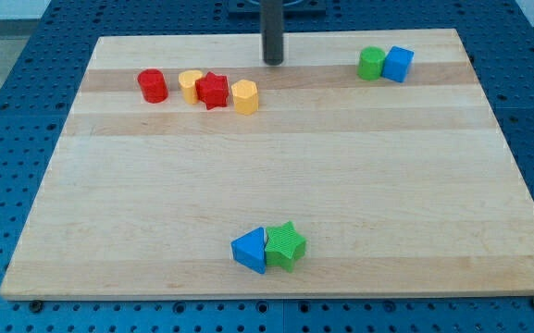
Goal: Place the blue cube towards the bottom right side of the green circle
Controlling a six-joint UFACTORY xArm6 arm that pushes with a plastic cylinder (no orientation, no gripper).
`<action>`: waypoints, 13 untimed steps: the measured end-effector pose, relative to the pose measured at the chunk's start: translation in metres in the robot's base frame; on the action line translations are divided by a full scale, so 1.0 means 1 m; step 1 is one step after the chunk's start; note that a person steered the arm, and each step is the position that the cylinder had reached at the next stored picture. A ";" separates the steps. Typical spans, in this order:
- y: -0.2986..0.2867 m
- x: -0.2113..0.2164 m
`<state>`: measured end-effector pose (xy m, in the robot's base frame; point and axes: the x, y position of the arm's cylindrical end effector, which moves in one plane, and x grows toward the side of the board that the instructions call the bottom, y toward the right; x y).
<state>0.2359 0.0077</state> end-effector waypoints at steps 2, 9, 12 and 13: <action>0.118 -0.010; 0.244 0.039; 0.204 0.094; 0.263 0.055</action>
<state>0.2909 0.2706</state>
